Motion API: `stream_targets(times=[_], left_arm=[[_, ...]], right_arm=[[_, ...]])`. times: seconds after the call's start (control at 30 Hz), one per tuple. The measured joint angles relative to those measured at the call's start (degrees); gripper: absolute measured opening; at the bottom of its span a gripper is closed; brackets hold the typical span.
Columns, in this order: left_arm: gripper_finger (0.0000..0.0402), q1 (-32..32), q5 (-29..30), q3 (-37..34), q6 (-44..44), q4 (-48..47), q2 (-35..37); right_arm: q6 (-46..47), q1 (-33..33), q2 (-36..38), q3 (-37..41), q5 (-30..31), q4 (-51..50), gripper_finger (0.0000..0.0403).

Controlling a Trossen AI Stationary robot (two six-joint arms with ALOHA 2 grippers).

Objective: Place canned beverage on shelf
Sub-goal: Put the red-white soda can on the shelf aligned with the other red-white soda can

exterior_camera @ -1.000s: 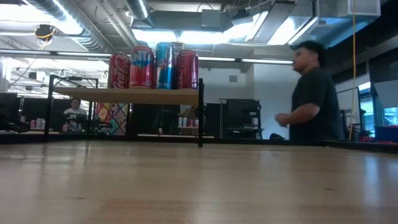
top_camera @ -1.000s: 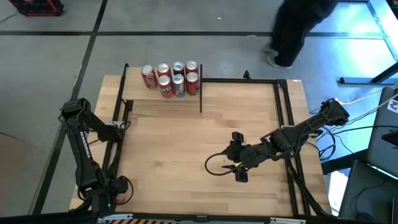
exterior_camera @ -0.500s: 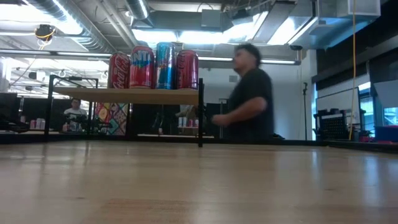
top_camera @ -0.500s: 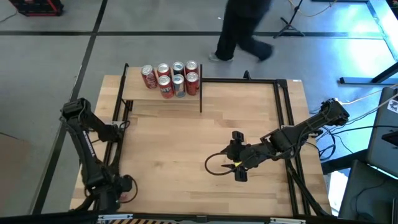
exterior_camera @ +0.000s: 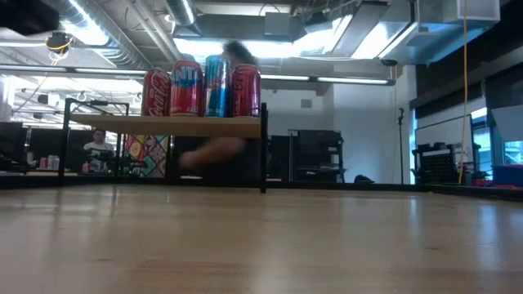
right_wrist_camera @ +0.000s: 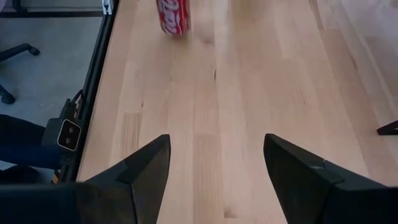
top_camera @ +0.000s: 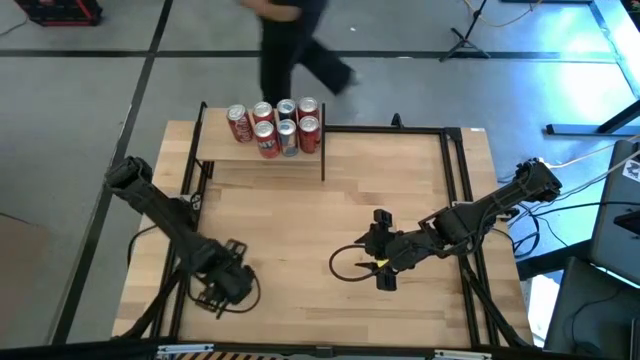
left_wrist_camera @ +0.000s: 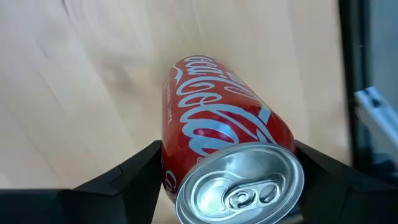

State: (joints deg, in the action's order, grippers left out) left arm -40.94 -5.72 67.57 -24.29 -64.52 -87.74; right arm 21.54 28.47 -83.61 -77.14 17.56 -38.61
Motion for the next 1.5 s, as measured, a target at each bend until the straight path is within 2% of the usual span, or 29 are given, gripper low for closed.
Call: stream_targets(times=[0.13,0.27,0.4,0.6,0.77,0.9,1.03,1.17,1.37,1.43,1.5], left_arm=[[0.0274,4.4,-0.6,0.0,11.5,0.2,-2.5],[0.0274,6.4,-2.0,0.4,18.9,-0.1,-4.0],[0.0284,7.1,-2.2,0.4,19.5,0.4,-4.2],[0.0325,7.2,-0.9,1.5,19.0,-0.9,-4.4],[0.0350,6.3,1.1,5.7,18.9,-2.4,-4.3],[0.0354,5.8,2.0,9.6,17.4,-5.9,-4.3],[0.0355,5.5,2.2,13.8,5.7,-10.3,-4.0],[0.0356,1.2,5.1,13.7,-12.0,-5.7,-0.6],[0.0356,-8.9,15.2,9.6,-43.4,-2.4,3.4],[0.0356,-10.7,19.3,9.3,-54.1,-2.8,3.6],[0.0356,-11.5,23.1,9.2,-61.2,-2.3,3.6]], right_arm=[[1.0,0.0,0.0,0.0,0.0,0.0,0.0248],[2.3,0.0,0.0,0.0,-0.1,0.0,0.0248],[2.7,0.0,0.0,0.0,-0.1,0.0,0.0248],[2.7,0.0,0.0,0.0,-0.1,0.0,0.0248],[2.3,0.0,0.0,0.0,0.0,0.0,0.0248],[2.1,0.0,0.0,0.0,0.0,0.0,0.0248],[2.0,0.0,0.0,0.0,0.6,0.0,0.0248],[2.0,-0.5,-0.9,-0.1,5.1,1.7,0.0248],[1.8,-3.0,-4.3,-0.1,3.4,2.5,0.0248],[1.8,-3.8,-5.3,-0.1,1.7,2.6,0.0248],[1.8,-4.1,-6.1,-0.1,0.8,2.6,0.0248]])
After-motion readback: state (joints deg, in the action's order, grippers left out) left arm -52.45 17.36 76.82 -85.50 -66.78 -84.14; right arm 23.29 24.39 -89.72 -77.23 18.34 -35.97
